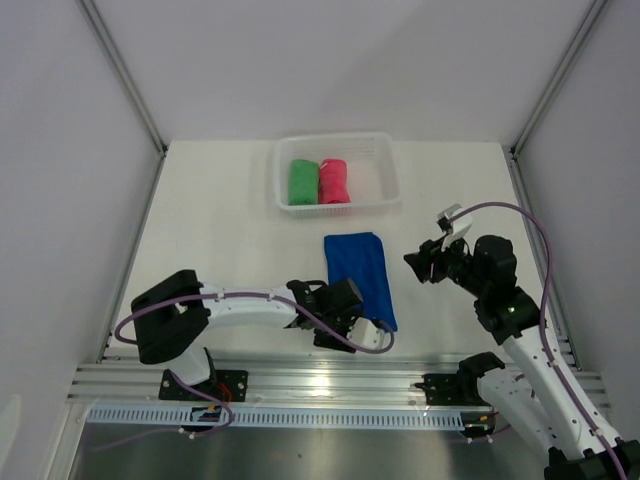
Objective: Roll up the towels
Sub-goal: Fold the towel
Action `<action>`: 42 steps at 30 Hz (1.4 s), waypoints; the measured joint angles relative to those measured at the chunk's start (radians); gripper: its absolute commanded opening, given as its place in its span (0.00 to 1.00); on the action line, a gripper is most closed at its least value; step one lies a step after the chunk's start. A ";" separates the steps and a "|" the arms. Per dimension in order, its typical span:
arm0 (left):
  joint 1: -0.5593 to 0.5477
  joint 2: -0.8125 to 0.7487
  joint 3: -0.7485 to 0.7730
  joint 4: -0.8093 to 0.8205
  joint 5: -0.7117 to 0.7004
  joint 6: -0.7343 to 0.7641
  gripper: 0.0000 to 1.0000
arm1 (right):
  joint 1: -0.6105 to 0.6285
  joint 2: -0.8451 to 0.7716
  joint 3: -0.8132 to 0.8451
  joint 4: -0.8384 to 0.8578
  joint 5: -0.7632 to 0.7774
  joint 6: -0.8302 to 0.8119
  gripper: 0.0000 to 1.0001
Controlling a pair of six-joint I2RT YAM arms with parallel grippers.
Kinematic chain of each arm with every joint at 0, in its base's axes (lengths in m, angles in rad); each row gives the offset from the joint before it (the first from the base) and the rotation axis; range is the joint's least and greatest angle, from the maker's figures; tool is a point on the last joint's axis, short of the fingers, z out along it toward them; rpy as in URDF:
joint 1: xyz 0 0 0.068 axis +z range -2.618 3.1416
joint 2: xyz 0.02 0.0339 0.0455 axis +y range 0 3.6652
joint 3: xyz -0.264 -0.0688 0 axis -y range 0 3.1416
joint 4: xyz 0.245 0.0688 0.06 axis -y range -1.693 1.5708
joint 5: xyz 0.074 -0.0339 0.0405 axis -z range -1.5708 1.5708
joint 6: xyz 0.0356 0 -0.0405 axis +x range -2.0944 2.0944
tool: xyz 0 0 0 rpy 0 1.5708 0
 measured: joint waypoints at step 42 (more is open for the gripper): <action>0.428 -0.161 -0.138 -0.186 0.269 -0.046 0.01 | 0.908 0.388 -0.214 0.309 0.260 -0.148 0.57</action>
